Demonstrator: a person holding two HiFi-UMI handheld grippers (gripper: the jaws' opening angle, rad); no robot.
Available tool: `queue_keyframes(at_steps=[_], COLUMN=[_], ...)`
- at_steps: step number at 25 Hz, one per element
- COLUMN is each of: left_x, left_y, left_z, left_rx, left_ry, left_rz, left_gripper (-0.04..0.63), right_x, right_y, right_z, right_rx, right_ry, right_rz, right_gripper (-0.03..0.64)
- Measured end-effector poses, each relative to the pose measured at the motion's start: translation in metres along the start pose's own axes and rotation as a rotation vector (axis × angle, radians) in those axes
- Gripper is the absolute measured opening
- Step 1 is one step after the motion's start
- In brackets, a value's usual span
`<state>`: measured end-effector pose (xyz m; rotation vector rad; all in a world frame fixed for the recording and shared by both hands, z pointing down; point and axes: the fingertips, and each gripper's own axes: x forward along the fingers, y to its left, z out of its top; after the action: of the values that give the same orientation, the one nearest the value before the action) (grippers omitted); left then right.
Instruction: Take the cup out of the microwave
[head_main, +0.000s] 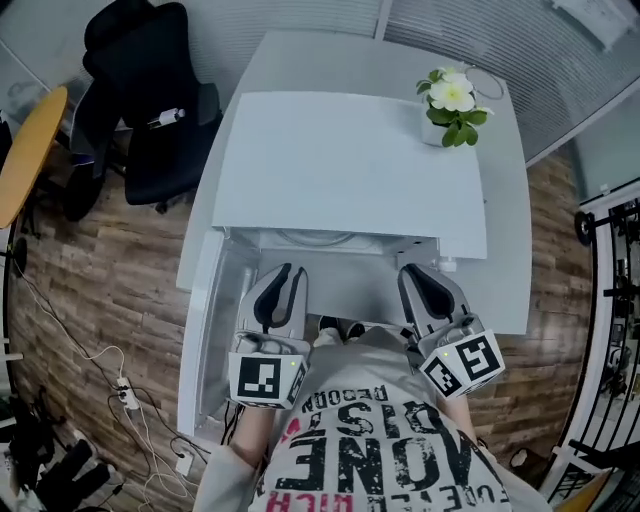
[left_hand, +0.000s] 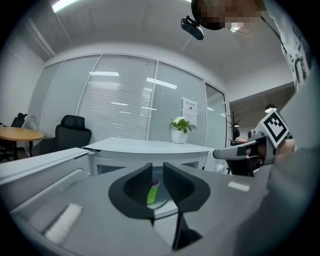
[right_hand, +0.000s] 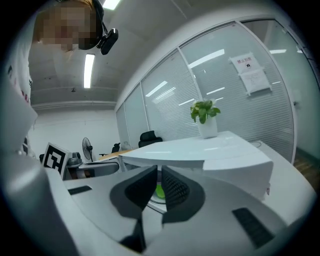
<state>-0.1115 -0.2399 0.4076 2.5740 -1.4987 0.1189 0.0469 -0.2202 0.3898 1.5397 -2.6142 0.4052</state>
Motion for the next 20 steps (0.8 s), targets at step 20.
queue_keyframes(at_steps=[20], left_x=[-0.02], left_y=[-0.083], left_z=[0.01], left_rx=[0.124], left_ry=[0.012], left_rz=[0.126], left_gripper=[0.075], right_x=[-0.073], right_y=[-0.044], right_z=[-0.006], right_rx=[0.079], right_ry=[-0.072], right_rz=[0.097], right_gripper=[0.034])
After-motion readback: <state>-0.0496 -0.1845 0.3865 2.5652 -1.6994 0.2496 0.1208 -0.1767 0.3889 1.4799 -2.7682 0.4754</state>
